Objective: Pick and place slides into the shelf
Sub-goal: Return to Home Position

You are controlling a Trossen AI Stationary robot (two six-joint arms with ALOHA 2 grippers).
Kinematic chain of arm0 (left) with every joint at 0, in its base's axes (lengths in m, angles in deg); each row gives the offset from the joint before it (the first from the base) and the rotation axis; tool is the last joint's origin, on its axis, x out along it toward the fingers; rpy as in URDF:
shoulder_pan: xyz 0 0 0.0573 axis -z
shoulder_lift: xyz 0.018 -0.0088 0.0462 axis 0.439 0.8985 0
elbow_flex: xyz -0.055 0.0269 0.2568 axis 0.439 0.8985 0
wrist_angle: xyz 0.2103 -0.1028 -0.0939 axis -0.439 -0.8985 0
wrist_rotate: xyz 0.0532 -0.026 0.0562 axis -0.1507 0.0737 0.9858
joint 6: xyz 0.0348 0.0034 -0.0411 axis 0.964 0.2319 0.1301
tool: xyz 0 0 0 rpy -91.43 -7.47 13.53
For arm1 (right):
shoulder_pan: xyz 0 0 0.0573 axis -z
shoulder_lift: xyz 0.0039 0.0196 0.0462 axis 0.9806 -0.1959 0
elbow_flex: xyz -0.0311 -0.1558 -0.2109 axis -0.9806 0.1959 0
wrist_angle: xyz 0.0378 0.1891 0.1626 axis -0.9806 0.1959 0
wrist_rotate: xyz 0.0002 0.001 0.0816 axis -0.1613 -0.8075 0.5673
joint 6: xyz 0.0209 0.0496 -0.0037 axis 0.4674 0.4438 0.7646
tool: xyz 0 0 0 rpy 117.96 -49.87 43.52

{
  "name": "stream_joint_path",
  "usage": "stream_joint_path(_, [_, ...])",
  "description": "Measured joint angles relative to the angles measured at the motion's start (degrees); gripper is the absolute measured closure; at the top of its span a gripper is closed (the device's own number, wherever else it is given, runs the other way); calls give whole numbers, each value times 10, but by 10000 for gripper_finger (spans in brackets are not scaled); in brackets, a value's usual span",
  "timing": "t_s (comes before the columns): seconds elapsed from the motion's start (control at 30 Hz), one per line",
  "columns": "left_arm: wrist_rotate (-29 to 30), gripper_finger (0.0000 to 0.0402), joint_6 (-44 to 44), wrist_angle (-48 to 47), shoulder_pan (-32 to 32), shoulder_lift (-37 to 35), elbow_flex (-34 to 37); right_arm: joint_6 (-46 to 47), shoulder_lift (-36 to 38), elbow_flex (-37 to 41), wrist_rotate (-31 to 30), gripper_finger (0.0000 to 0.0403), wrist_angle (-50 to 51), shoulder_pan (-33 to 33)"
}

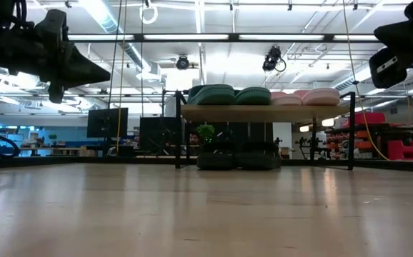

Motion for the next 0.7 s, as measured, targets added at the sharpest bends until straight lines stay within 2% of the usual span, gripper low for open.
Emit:
stream_joint_path(0.3, [7, 373, 22, -2, 0, -24, 0, -4, 0, 0, -2, 389, 2, 0])
stream_joint_path(0.5, [8, 365, 55, -12, 0, -88, 0, 10, 0, 0, 7, 389, 5, 0])
stream_joint_path(0.7, [8, 375, 48, -73, 0, -150, 0, 5, 0, 0, 7, 389, 5, 0])
